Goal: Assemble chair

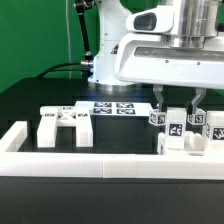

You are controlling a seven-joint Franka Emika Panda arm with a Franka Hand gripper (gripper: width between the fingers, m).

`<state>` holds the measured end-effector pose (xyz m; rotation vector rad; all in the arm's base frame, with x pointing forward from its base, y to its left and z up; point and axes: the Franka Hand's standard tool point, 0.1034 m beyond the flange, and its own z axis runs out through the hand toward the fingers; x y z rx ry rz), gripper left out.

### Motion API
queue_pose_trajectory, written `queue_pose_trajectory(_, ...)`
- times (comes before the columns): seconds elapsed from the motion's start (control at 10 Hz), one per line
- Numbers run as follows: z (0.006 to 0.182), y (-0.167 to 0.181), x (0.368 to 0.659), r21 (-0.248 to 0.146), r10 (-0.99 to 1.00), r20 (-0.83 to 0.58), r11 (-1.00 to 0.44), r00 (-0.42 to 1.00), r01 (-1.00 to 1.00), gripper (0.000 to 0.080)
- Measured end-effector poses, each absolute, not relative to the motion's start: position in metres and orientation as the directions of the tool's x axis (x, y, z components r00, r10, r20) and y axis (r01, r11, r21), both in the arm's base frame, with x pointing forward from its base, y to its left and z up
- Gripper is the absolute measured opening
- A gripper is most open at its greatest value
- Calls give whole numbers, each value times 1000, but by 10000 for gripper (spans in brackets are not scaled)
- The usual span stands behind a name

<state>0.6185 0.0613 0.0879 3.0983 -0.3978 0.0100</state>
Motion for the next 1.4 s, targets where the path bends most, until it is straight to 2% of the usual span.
queue_pose_trajectory(0.3, 87, 63, 617, 6, -607, 6, -795, 795, -607, 288)
queue_pose_trajectory(0.6, 86, 63, 618, -1, -806, 1, -592, 592, -806, 288)
queue_pose_trajectory(0.9, 86, 64, 618, -3, -895, 0, -445, 445, -895, 288)
queue_pose_trajectory(1.1, 86, 64, 618, -3, -911, 0, -412, 412, -911, 288)
queue_pose_trajectory(1.2, 86, 64, 618, -3, -887, 0, -462, 462, -887, 288)
queue_pose_trajectory(1.4, 88, 69, 619, 5, -830, 11, -558, 558, -830, 571)
